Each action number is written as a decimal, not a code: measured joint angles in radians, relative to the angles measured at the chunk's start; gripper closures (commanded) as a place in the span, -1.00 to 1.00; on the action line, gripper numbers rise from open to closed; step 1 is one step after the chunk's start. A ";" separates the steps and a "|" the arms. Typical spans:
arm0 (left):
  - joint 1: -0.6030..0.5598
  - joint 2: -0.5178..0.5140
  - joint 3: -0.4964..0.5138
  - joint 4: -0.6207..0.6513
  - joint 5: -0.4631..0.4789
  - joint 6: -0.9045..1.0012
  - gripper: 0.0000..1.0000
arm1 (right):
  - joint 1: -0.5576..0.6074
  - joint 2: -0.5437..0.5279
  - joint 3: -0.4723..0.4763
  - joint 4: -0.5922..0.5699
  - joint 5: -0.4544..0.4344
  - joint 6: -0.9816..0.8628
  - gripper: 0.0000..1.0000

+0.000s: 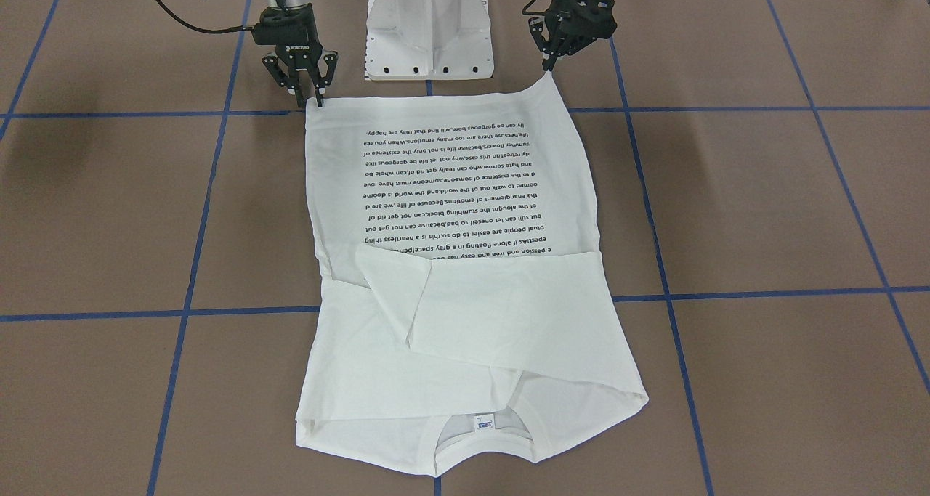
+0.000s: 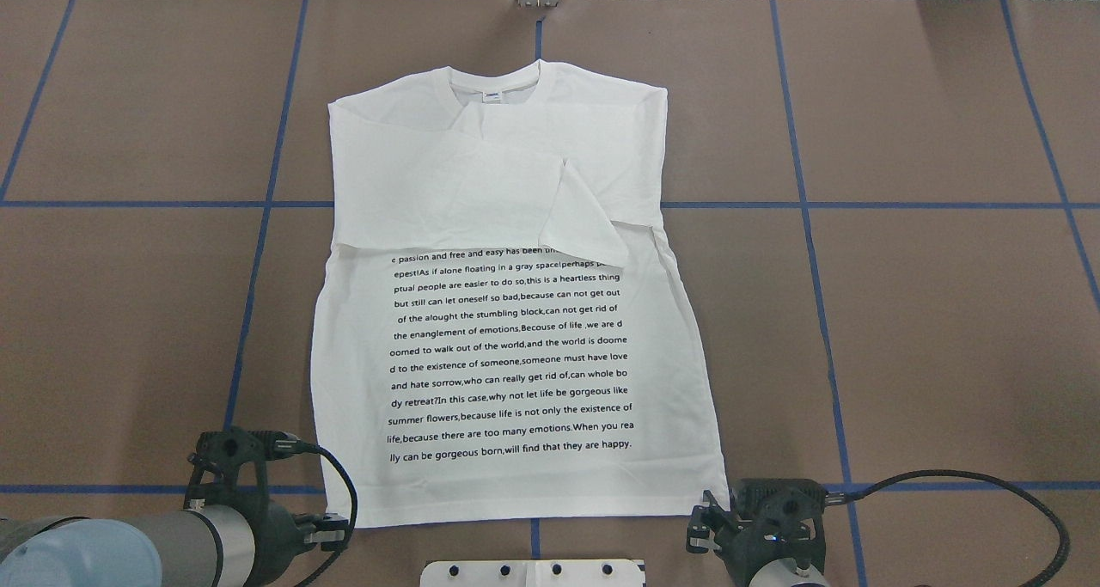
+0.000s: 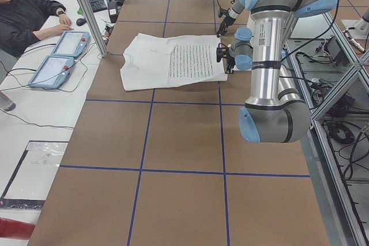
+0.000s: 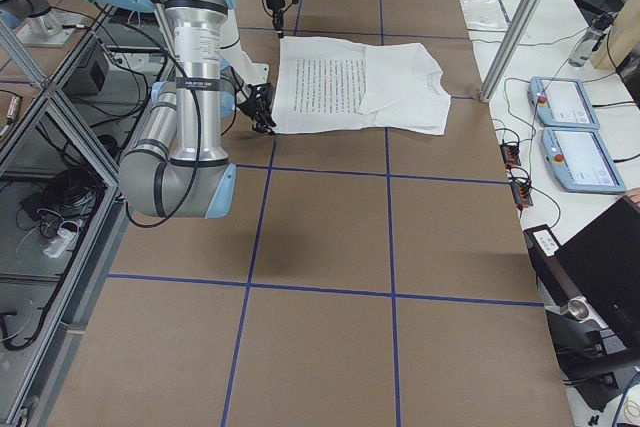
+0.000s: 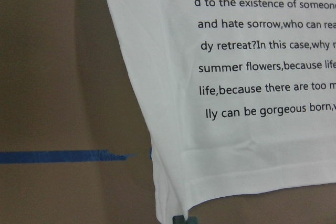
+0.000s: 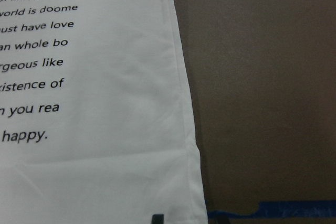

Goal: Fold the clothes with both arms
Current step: 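Lower both grippers and grasp the two hem corners, then lift the hem with both grippers and fold it toward the collar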

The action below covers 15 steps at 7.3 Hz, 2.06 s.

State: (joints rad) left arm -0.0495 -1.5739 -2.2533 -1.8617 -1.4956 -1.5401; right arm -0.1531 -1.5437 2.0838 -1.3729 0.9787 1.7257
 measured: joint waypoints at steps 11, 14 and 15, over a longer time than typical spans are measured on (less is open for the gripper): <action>-0.053 -0.019 -0.361 0.320 -0.165 0.012 1.00 | 0.137 0.035 0.524 -0.500 0.242 -0.011 1.00; -0.237 -0.287 -0.397 0.628 -0.264 0.134 1.00 | 0.362 0.342 0.531 -0.806 0.418 -0.148 1.00; -0.327 -0.356 -0.334 0.670 -0.270 0.221 1.00 | 0.432 0.404 0.480 -0.826 0.437 -0.209 1.00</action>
State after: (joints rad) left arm -0.3762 -1.9298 -2.5876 -1.1917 -1.7653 -1.3190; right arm 0.2791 -1.1398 2.5636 -2.1987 1.4152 1.5163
